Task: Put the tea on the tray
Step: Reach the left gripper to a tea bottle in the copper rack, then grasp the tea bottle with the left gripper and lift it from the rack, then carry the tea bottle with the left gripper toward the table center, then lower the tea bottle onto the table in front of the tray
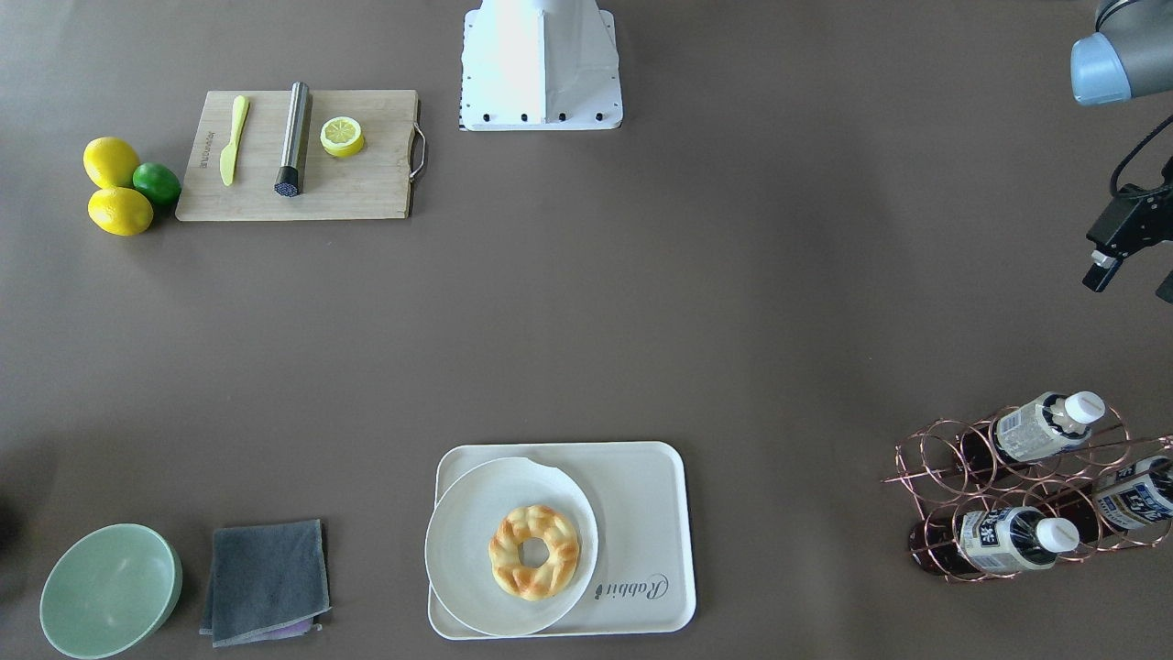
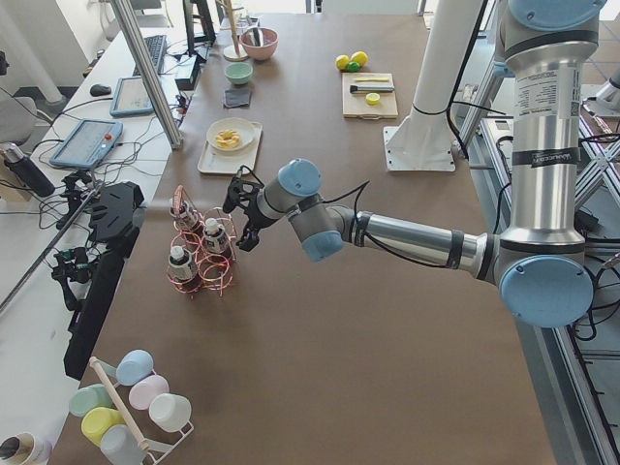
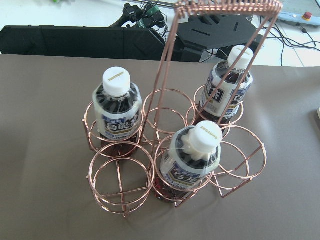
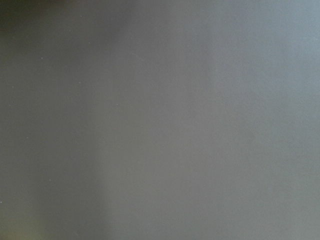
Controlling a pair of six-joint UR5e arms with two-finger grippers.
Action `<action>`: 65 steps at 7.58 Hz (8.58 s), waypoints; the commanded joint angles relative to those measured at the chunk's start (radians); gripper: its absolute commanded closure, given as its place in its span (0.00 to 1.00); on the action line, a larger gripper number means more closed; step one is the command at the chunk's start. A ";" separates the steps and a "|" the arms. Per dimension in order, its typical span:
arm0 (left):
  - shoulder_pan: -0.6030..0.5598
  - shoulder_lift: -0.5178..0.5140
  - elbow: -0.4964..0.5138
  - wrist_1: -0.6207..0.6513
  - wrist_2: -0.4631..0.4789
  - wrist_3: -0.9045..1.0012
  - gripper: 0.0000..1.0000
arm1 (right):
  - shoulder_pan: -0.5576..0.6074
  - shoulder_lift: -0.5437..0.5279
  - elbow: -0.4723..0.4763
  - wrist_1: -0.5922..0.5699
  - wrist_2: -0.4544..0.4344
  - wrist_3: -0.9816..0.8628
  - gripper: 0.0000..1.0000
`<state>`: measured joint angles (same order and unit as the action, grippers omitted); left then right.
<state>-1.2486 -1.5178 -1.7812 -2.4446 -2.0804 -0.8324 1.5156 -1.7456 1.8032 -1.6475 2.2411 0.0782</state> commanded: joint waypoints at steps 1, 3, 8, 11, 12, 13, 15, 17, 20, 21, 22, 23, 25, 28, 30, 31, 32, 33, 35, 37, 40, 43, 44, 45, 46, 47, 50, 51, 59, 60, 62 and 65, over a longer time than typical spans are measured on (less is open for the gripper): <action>0.095 -0.038 -0.003 0.007 0.167 -0.054 0.02 | 0.000 0.000 0.001 0.000 0.000 0.000 0.00; 0.132 -0.105 0.002 0.082 0.290 -0.050 0.02 | 0.000 0.000 -0.001 0.000 0.002 0.000 0.00; 0.207 -0.196 0.098 0.091 0.442 -0.027 0.03 | 0.000 0.000 0.001 0.000 0.000 0.000 0.00; 0.207 -0.202 0.132 0.078 0.439 0.053 0.03 | 0.000 0.000 0.001 0.000 0.000 0.000 0.00; 0.204 -0.196 0.132 0.078 0.438 0.058 0.03 | 0.000 0.000 0.001 0.000 0.002 0.000 0.00; 0.202 -0.193 0.132 0.075 0.437 0.070 0.04 | 0.000 0.000 0.001 0.000 0.002 0.000 0.00; 0.199 -0.190 0.132 0.064 0.437 0.079 0.05 | 0.000 0.001 0.001 0.000 0.002 0.000 0.00; 0.196 -0.190 0.166 -0.012 0.434 0.073 0.05 | 0.000 0.001 0.002 0.000 0.002 0.000 0.00; 0.181 -0.190 0.194 -0.062 0.428 0.065 0.05 | 0.000 0.001 0.002 0.000 0.002 0.000 0.00; 0.179 -0.190 0.192 -0.063 0.428 0.065 0.12 | 0.000 0.001 0.002 0.000 0.002 0.000 0.00; 0.179 -0.190 0.192 -0.063 0.428 0.064 0.24 | 0.000 0.001 0.002 0.000 0.002 0.000 0.00; 0.181 -0.190 0.190 -0.065 0.428 0.062 0.30 | 0.000 0.001 0.002 0.000 0.002 0.000 0.00; 0.181 -0.176 0.192 -0.085 0.427 0.064 0.30 | 0.000 0.001 0.002 0.000 0.002 0.000 0.00; 0.181 -0.174 0.190 -0.085 0.427 0.064 0.30 | 0.000 0.001 0.001 0.000 0.000 0.000 0.00; 0.181 -0.174 0.189 -0.085 0.427 0.062 0.37 | 0.000 0.001 0.001 0.000 0.000 0.000 0.00; 0.181 -0.174 0.187 -0.085 0.427 0.061 0.44 | 0.000 0.001 0.002 0.000 0.000 0.000 0.00; 0.181 -0.176 0.186 -0.086 0.427 0.061 0.61 | 0.000 0.000 0.002 0.000 0.000 0.000 0.00; 0.182 -0.176 0.183 -0.086 0.427 0.032 0.85 | 0.000 0.000 0.002 0.000 0.000 0.000 0.00; 0.181 -0.177 0.171 -0.086 0.418 0.006 1.00 | 0.000 0.001 0.002 0.000 0.000 0.000 0.00; 0.166 -0.177 0.158 -0.082 0.399 0.006 1.00 | 0.000 0.001 0.002 0.000 0.002 0.000 0.00; 0.011 -0.182 0.143 -0.054 0.191 0.016 1.00 | 0.000 0.000 0.002 0.000 0.000 -0.002 0.00; -0.083 -0.191 -0.078 0.207 0.077 0.022 1.00 | 0.000 0.000 0.002 0.000 0.000 -0.002 0.00; -0.083 -0.191 -0.160 0.269 0.075 0.024 1.00 | 0.000 -0.002 0.002 -0.002 0.000 -0.002 0.00; -0.081 -0.194 -0.200 0.269 0.075 0.022 1.00 | 0.000 -0.002 0.001 0.000 0.000 -0.002 0.00; -0.071 -0.202 -0.249 0.268 0.077 0.024 1.00 | 0.000 -0.002 0.002 0.000 0.000 -0.002 0.00; -0.011 -0.231 -0.297 0.266 0.085 0.025 1.00 | 0.000 -0.002 0.001 -0.002 0.002 -0.002 0.00; 0.356 -0.392 -0.297 0.310 0.355 0.027 1.00 | 0.000 -0.003 0.001 -0.002 0.003 -0.002 0.00; 0.488 -0.501 -0.290 0.449 0.479 0.027 1.00 | 0.000 -0.002 -0.002 -0.002 0.005 0.000 0.00; 0.822 -0.742 -0.127 0.733 0.723 0.013 1.00 | 0.000 -0.015 0.001 -0.002 0.006 0.003 0.00; 0.852 -0.737 -0.129 0.714 0.771 0.010 1.00 | 0.000 -0.015 -0.001 -0.002 0.006 0.003 0.00; 0.888 -0.736 -0.129 0.681 0.818 0.006 1.00 | 0.000 -0.015 -0.001 -0.002 0.006 0.003 0.00; 0.891 -0.722 -0.126 0.670 0.838 -0.017 1.00 | 0.000 -0.015 -0.001 -0.002 0.005 0.003 0.00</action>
<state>-0.3598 -2.2489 -1.9081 -1.7709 -1.2624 -0.8402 1.5156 -1.7610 1.8026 -1.6490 2.2461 0.0813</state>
